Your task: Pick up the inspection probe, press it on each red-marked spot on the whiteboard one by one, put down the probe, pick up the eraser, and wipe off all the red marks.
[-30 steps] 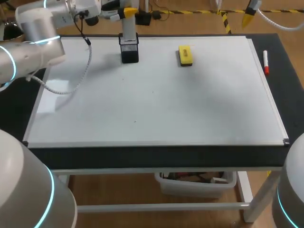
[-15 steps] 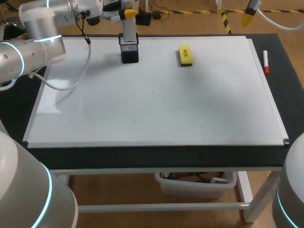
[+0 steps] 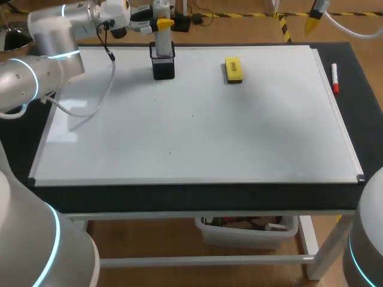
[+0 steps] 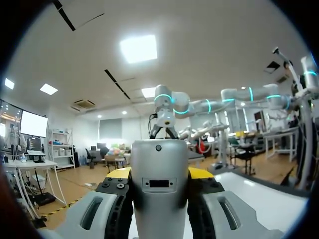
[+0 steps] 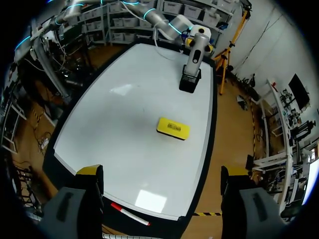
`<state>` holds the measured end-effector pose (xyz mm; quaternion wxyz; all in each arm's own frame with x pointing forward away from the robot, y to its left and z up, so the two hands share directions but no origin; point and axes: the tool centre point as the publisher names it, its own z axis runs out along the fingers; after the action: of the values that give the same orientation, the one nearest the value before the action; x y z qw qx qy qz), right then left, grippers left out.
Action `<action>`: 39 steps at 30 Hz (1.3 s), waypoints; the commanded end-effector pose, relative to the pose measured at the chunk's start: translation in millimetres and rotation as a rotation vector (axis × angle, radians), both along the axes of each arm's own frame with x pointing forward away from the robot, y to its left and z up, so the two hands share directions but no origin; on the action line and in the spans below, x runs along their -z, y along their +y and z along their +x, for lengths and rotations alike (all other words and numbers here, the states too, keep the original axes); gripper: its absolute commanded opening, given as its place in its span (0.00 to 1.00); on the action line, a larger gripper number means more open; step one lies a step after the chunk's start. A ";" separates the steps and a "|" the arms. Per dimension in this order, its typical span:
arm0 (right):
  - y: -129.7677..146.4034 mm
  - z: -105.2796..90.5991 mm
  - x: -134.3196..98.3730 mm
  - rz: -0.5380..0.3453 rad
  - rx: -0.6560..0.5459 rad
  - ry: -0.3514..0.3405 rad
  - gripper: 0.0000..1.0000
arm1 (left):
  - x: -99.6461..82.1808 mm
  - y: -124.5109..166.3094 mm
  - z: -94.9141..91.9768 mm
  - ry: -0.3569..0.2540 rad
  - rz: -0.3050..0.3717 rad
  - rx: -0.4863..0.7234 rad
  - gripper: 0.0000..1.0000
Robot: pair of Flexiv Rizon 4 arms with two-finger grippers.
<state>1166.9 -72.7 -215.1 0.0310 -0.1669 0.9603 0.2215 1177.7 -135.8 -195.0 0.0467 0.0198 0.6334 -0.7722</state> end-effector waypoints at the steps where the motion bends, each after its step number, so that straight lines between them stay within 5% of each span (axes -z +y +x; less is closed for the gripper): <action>1: -1.0 1.7 -1.3 -0.004 -0.004 0.005 1.00 | 11.3 1.3 8.0 -0.033 -0.015 0.139 0.00; 39: -1.0 1.7 -1.3 -0.004 -0.004 0.005 1.00 | 71.4 2.1 26.9 -0.035 -0.017 0.141 0.00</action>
<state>1166.9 -72.8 -215.1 0.0309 -0.1670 0.9602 0.2217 1195.4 -133.7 -259.2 0.0680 -0.0027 0.6304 -0.7733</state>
